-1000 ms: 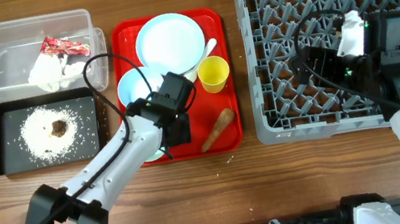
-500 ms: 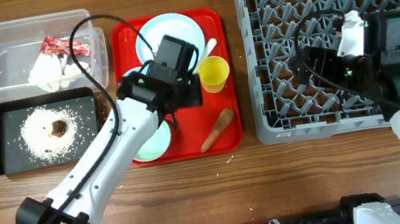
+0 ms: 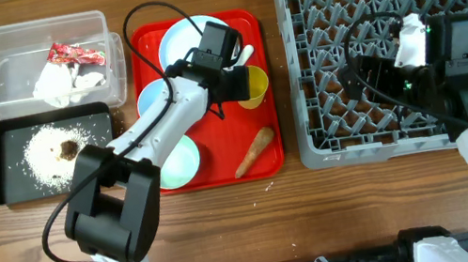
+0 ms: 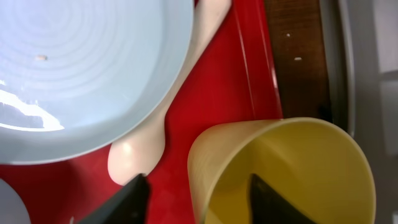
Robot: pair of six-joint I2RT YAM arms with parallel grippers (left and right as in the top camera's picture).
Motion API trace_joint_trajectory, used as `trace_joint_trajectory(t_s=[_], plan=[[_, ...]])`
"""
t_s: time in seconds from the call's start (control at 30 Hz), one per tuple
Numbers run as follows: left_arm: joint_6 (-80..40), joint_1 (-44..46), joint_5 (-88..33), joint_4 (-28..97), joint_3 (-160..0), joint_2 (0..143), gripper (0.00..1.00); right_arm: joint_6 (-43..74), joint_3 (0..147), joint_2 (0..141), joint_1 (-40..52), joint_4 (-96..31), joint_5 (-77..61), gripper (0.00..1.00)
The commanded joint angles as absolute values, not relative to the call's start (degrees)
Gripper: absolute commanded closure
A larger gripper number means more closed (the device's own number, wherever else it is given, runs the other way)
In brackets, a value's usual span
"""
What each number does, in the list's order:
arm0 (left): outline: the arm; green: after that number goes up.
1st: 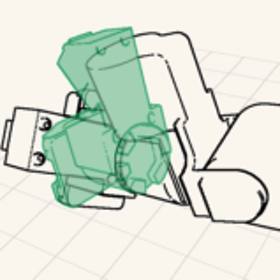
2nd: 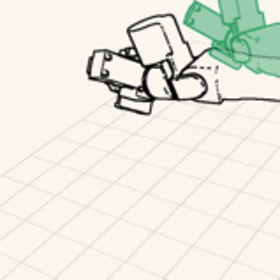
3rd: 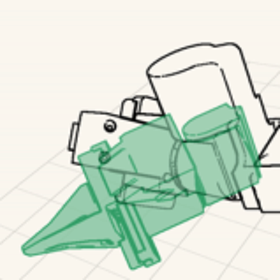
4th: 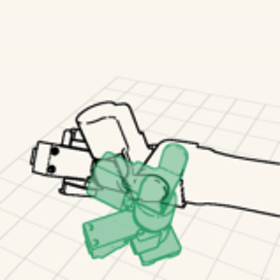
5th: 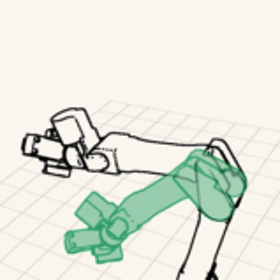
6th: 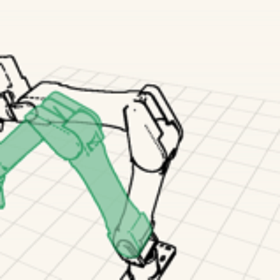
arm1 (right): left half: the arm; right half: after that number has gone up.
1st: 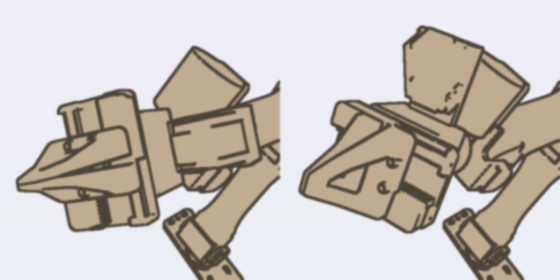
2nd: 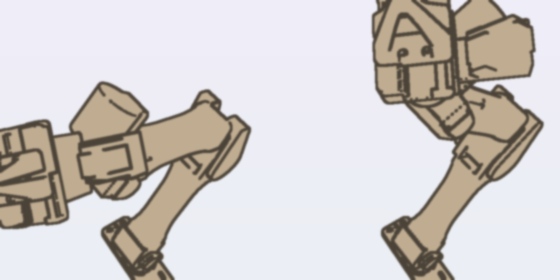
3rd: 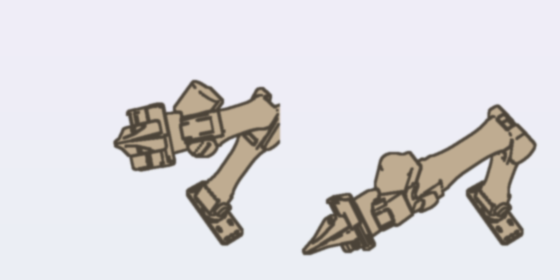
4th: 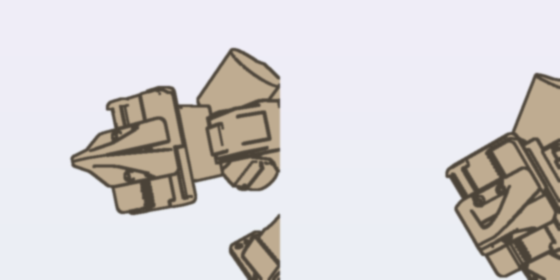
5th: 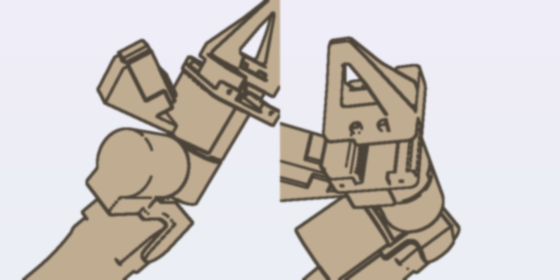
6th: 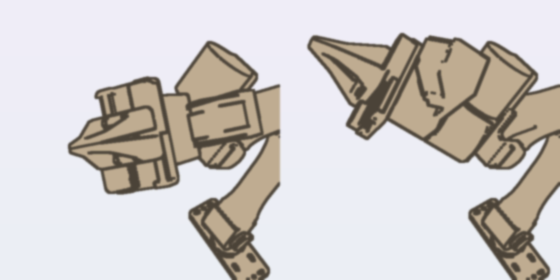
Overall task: Sort waste into correct bins and load items into the dishwasher rack
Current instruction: 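Grasp the yellow cup with the left gripper and lift it, then hand the yellow cup from the left gripper to the right gripper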
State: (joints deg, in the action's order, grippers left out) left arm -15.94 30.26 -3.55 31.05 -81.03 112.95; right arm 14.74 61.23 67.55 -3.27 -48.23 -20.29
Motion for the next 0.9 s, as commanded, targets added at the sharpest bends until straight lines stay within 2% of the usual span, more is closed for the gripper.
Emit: trace_joint_trajectory(t_s=[0.0,0.07,0.1,0.17,0.27,0.4,0.57,0.77,0.87], plan=[[-15.4,30.09,-4.34,31.07,-82.56,112.86,0.74,15.18,62.35,67.94,-3.44,-48.1,-19.46,0.0],[-16.19,29.87,-4.49,31.09,-82.56,112.84,0.94,15.18,62.35,67.94,-3.44,-48.12,-19.46,0.0],[-17.82,29.34,-4.67,31.14,-82.59,112.68,0.96,15.2,62.35,67.94,-3.44,-48.1,-19.49,0.0],[-18.65,27.27,-8.95,31.99,-82.63,111.63,0.96,15.18,62.35,67.94,-3.44,-48.07,-19.53,0.0],[-18.68,21.89,-22.02,34.02,-82.63,108.25,0.96,15.0,62.35,67.94,-3.44,-47.24,-20.86,0.0],[-18.39,12.05,-45.34,39.09,-82.63,103.48,0.96,15.22,62.35,67.99,-2.72,-39.42,-35.55,0.0],[-16.43,6.55,-71.2,40.45,-82.63,102.08,0.96,17.17,62.35,70.7,2.11,-29.04,-42.11,0.0],[-15.35,6.9,-88.84,40.32,-82.63,102.08,0.96,19.75,62.35,79.57,9.37,-12.27,-53.78,0.0],[-15.64,6.92,-90.37,40.4,-82.63,102.08,0.96,21.71,62.35,83.33,10.7,-4.25,-60.51,0.0]])
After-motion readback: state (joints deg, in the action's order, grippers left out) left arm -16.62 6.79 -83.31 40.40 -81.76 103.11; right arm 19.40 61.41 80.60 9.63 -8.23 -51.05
